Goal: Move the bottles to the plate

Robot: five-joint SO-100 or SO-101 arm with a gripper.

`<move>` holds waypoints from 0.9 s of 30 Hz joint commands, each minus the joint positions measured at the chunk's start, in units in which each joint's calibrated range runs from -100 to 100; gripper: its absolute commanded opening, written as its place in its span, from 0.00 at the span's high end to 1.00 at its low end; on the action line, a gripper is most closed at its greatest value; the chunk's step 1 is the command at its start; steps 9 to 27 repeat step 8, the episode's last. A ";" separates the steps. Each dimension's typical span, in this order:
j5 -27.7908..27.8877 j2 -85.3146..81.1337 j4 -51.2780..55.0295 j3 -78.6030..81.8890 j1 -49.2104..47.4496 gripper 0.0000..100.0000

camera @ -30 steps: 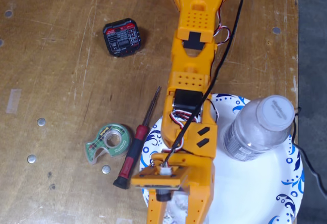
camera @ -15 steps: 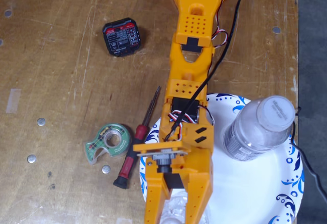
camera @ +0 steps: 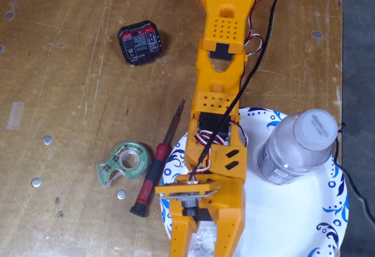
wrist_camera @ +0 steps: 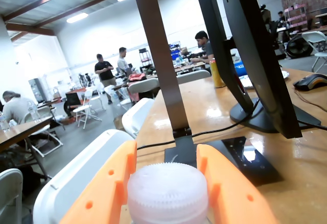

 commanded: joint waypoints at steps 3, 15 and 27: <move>-0.16 -1.29 0.43 -1.08 -0.40 0.99; -0.06 -1.46 1.57 -1.08 -0.40 0.92; -0.06 -1.46 1.57 -1.08 -0.40 0.92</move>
